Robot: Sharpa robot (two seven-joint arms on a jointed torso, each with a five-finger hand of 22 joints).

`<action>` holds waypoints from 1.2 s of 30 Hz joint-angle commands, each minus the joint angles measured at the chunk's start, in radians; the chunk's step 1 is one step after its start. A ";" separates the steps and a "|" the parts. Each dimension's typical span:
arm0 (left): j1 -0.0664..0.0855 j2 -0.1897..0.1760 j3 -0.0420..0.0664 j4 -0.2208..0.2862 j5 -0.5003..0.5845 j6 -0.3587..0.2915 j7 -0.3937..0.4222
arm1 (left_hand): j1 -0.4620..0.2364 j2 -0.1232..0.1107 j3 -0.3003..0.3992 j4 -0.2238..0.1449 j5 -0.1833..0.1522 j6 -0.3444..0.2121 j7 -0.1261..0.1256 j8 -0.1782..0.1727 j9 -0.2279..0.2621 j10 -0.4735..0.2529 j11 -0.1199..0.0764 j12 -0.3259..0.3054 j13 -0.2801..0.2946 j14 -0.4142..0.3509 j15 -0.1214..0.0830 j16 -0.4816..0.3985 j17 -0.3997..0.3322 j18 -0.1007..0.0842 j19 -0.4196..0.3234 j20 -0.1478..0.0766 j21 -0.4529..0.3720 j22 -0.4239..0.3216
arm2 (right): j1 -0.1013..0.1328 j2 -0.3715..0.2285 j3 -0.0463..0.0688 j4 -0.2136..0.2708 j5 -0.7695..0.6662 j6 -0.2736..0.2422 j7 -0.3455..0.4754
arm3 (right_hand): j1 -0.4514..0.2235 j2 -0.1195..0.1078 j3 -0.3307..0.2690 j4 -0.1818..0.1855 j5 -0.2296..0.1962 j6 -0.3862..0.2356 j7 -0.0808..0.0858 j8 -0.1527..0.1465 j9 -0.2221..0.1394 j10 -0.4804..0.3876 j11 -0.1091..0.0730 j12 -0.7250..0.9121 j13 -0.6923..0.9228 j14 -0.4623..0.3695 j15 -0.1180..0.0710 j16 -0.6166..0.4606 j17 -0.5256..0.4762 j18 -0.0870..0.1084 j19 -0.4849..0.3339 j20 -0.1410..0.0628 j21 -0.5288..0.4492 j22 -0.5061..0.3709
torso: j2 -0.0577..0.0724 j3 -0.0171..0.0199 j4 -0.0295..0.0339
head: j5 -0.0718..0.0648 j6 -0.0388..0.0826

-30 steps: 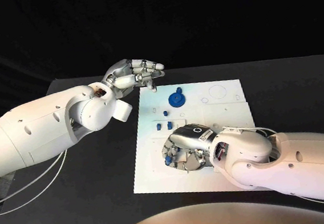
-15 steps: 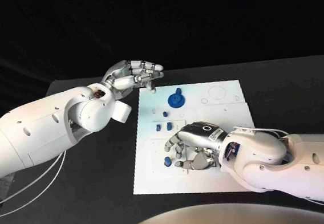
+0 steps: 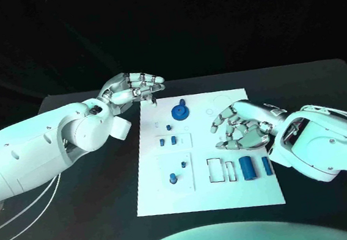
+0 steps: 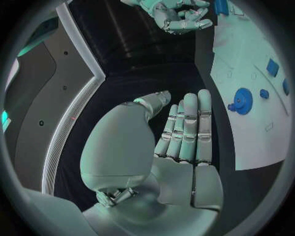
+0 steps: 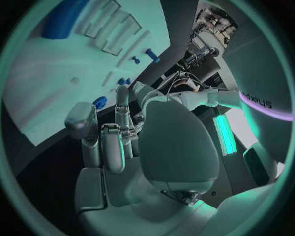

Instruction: Assemble the parts on the task board

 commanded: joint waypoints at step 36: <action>-0.001 -0.004 -0.005 0.004 0.001 0.020 0.004 | -0.004 0.007 -0.006 -0.003 0.004 -0.009 0.022 0.005 0.001 -0.010 0.000 0.006 0.002 0.001 0.006 -0.004 -0.001 0.014 0.001 0.006 -0.004 -0.002 | -0.124 -0.137 -0.030 0.041 -0.002 0.052 -0.281 | -0.191 0.138 -0.400 0.022 0.009 -0.058 -0.018 0.208 0.070 0.105 -0.007 1.070 1.099 0.089 -0.008 0.068 0.195 -0.044 0.055 -0.003 0.115 0.111 | -0.005 -0.0017 -0.0127 | -0.060 -0.005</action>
